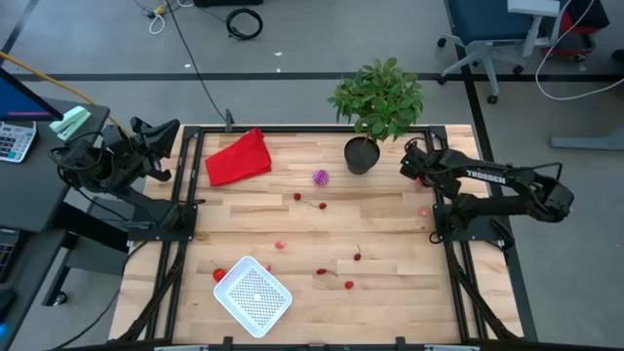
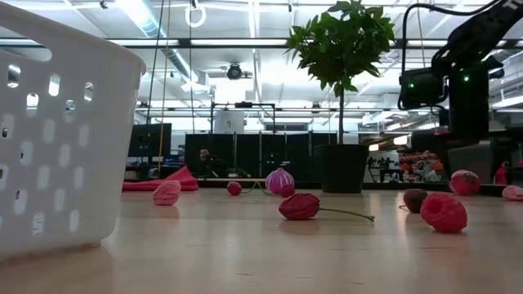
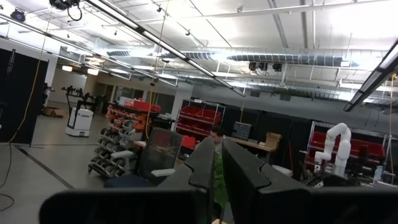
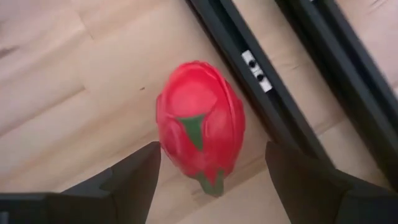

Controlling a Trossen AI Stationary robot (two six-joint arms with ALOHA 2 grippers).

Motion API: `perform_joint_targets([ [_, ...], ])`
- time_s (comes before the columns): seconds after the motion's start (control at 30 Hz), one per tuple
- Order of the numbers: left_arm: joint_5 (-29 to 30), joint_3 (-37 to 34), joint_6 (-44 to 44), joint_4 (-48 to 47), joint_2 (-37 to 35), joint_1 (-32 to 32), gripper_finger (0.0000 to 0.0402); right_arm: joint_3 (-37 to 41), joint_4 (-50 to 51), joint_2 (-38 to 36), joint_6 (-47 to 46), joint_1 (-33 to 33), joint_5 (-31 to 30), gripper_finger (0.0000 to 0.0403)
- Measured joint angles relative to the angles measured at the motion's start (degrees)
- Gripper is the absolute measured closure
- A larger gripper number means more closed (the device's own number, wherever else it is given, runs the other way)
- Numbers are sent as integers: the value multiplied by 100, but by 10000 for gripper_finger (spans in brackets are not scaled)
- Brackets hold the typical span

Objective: Pick and placing Produce into tupperware
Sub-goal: Put the dragon fruit in the basket

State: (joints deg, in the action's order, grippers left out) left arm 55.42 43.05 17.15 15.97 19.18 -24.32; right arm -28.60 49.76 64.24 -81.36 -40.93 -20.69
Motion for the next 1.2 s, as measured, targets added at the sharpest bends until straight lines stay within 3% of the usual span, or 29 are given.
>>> perform_joint_targets([
  [0.37, 0, 0, 9, 0, 0, -2, 369, 30, -294, 450, 56, -228, -288, 105],
  [0.83, 0, 0, 15, -2, 0, -2, 370, 4, -1528, 1311, 494, -256, 105, 122],
  [1.2, 1, 0, 15, 0, -2, -2, 366, 37, -1598, 1192, 515, -258, 72, 153],
])
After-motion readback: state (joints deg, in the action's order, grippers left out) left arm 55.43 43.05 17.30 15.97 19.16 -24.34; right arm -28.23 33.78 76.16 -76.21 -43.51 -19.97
